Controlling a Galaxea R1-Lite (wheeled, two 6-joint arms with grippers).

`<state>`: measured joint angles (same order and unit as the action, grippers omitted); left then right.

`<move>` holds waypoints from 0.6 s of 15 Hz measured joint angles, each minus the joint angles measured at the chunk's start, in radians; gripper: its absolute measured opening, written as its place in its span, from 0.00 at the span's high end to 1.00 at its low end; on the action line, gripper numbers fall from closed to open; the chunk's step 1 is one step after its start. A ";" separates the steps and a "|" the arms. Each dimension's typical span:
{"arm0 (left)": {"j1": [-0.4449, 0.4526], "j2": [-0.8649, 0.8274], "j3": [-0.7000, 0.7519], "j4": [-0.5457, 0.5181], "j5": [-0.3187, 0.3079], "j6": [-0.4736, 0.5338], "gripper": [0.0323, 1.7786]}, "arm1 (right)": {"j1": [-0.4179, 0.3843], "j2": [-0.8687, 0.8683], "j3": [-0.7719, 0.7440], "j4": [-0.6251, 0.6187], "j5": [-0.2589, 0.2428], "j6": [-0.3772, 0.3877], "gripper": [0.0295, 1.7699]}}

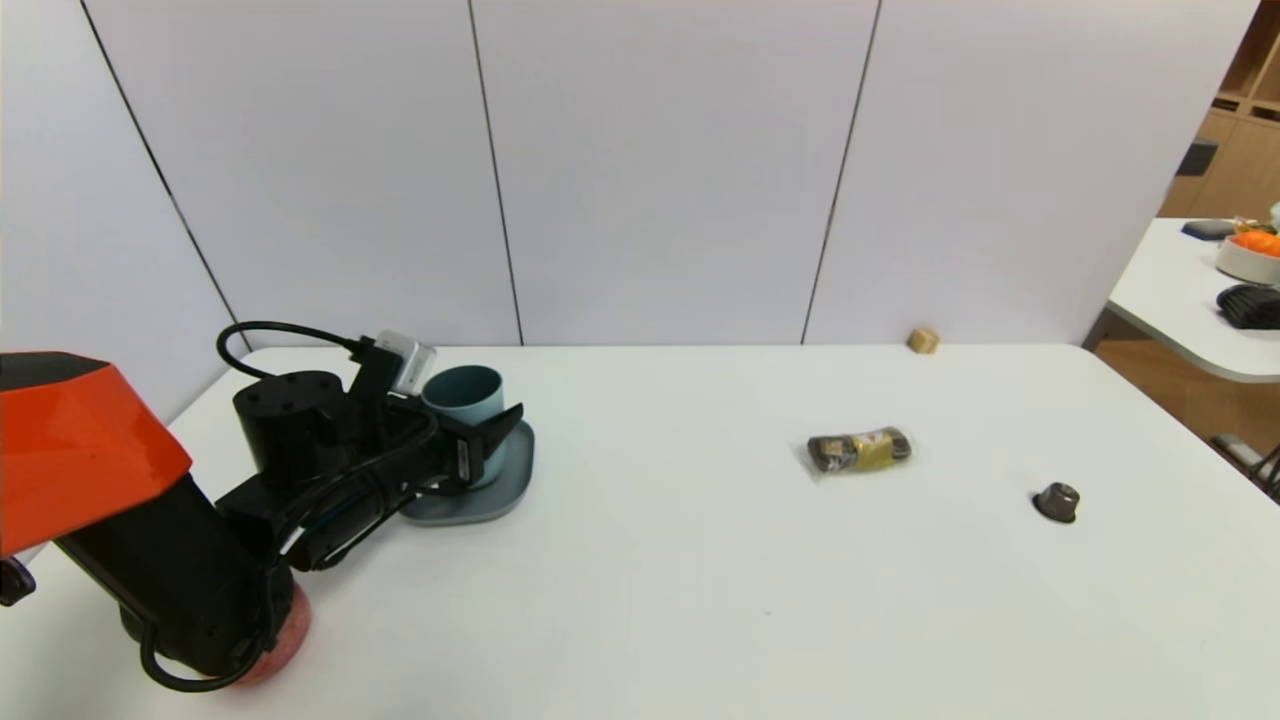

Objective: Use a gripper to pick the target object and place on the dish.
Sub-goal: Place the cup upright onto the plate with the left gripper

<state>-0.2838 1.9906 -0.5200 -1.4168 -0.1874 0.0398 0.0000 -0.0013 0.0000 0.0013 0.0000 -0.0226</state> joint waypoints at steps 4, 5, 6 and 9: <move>0.000 0.000 0.010 -0.002 0.000 0.000 0.32 | 0.000 0.000 0.000 -0.001 0.000 0.000 0.03; 0.000 0.000 0.014 -0.005 0.000 0.000 0.28 | 0.000 0.000 0.000 0.000 0.000 0.000 0.03; 0.000 0.000 0.015 -0.006 -0.001 0.000 0.25 | 0.000 0.000 0.000 0.000 0.000 0.000 0.03; 0.000 -0.008 0.019 -0.005 -0.001 0.000 0.19 | 0.000 0.000 0.000 0.000 0.000 0.000 0.03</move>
<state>-0.2836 1.9826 -0.5011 -1.4221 -0.1889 0.0394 0.0000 -0.0013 0.0000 0.0013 0.0000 -0.0230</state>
